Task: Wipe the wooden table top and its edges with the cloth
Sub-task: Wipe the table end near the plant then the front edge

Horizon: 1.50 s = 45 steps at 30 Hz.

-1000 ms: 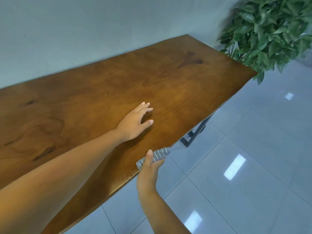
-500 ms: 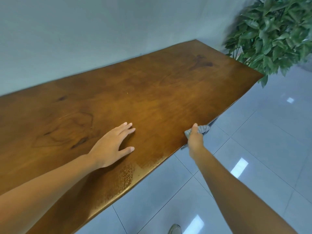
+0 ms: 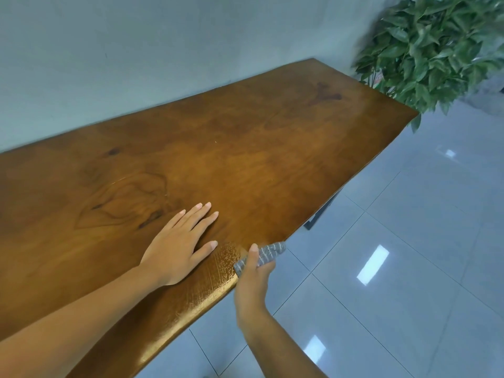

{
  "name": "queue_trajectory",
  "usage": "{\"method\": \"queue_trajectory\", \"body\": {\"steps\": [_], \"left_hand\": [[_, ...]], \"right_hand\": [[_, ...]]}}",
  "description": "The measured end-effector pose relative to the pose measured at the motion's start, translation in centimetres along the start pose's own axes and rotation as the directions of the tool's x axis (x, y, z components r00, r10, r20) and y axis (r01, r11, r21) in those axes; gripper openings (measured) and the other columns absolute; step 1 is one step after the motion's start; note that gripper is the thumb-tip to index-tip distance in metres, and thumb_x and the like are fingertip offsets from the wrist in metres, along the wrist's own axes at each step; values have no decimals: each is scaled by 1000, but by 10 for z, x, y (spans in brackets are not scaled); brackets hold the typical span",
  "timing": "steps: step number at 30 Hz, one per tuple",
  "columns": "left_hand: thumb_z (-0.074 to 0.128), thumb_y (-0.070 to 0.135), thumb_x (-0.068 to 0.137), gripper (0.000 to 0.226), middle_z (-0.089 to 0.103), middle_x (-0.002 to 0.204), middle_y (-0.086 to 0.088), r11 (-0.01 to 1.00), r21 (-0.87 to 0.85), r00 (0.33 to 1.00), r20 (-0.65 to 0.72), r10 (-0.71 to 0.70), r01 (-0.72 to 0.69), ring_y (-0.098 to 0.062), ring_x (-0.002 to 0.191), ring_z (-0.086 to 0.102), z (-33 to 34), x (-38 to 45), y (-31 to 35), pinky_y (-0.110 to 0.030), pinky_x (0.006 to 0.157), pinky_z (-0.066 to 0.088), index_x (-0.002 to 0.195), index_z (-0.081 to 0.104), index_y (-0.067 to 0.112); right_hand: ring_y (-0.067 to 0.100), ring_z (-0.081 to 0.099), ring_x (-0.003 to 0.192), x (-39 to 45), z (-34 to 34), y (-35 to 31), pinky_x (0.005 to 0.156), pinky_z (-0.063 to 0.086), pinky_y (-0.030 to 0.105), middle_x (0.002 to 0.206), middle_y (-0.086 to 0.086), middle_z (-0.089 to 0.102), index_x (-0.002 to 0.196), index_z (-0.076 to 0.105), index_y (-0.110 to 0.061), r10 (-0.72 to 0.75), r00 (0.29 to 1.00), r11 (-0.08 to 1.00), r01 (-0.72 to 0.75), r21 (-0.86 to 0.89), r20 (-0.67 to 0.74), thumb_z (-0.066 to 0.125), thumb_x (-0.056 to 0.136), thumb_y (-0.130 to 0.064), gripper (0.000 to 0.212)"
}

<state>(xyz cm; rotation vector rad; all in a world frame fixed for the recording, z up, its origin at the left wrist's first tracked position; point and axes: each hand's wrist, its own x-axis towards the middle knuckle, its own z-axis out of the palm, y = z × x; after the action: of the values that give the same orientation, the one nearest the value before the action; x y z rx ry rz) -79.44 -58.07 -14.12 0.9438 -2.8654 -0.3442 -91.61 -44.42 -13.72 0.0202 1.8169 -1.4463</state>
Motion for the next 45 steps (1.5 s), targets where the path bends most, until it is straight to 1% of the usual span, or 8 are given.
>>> {"method": "queue_trajectory", "body": {"steps": [5, 8, 13, 23, 28, 34, 40, 45], "left_hand": [[11, 71, 100, 72, 2, 171, 13, 1000, 8, 1000, -17, 6, -6, -3, 155, -7, 2, 2, -1, -29, 126, -2, 163, 13, 36], [12, 71, 101, 71, 4, 171, 13, 1000, 17, 1000, -30, 3, -3, -2, 154, -7, 4, 3, -2, -28, 124, -4, 162, 15, 37], [15, 68, 102, 68, 3, 171, 12, 1000, 25, 1000, -25, -5, 6, -3, 154, -8, 3, 5, -1, -28, 124, -5, 163, 14, 36], [16, 64, 105, 65, 5, 171, 11, 999, 36, 1000, -13, -5, 5, -6, 157, -3, 4, 5, 1, -32, 128, 3, 163, 15, 35], [37, 54, 106, 57, 19, 169, 11, 991, -129, 999, -40, -29, 24, -6, 156, 13, -4, 3, 2, -32, 128, 12, 158, 34, 31], [49, 49, 102, 53, 25, 167, 14, 960, -246, 968, -172, -181, 136, -7, 153, 23, -20, -16, 5, -30, 121, 21, 152, 45, 31], [49, 54, 99, 58, 26, 166, 13, 966, -141, 964, -125, -235, 217, -9, 154, 21, -40, -72, -15, -32, 122, 20, 153, 42, 33], [33, 75, 94, 74, 16, 169, 11, 942, 0, 941, -33, -337, 337, -15, 157, 12, -38, -135, -50, -37, 123, 14, 158, 30, 37]], "right_hand": [[18, 53, 107, 20, -8, -12, 85, 44, 22, 125, -1, 48, 150, 26, -21, -23, 1000, 999, 22, -44, -9, 39, 106, -50, 55], [17, 56, 95, 61, -23, -40, 80, 43, 21, 108, 2, 50, 121, 48, -20, -82, 996, 992, 79, -95, -20, 44, 102, -57, 41], [36, 37, 145, 92, -37, -78, 117, 32, 48, 160, 12, 34, 160, 16, -15, 13, 989, 993, -29, -110, -144, 39, 102, -61, 77], [22, 58, 120, -10, 19, 20, 85, 51, 24, 140, 5, 51, 157, 16, -26, -42, 994, 994, 51, 96, -100, 51, 102, -49, 70], [19, 59, 122, -61, 41, 63, 83, 58, 21, 142, 0, 48, 158, 7, -35, -42, 999, 989, 39, 141, 19, 53, 100, -45, 75], [25, 59, 122, -26, 20, 35, 95, 56, 34, 140, 7, 50, 155, 15, -23, -31, 999, 999, 30, 19, 32, 50, 101, -51, 70], [35, 50, 131, 47, -22, -36, 97, 44, 39, 148, 18, 46, 155, 20, -7, -33, 997, 997, 28, -76, -71, 42, 103, -55, 74], [37, 51, 131, 39, -13, -27, 96, 43, 39, 148, 19, 47, 158, 15, -8, -93, 988, 995, 90, -34, -120, 43, 104, -55, 77]]}}
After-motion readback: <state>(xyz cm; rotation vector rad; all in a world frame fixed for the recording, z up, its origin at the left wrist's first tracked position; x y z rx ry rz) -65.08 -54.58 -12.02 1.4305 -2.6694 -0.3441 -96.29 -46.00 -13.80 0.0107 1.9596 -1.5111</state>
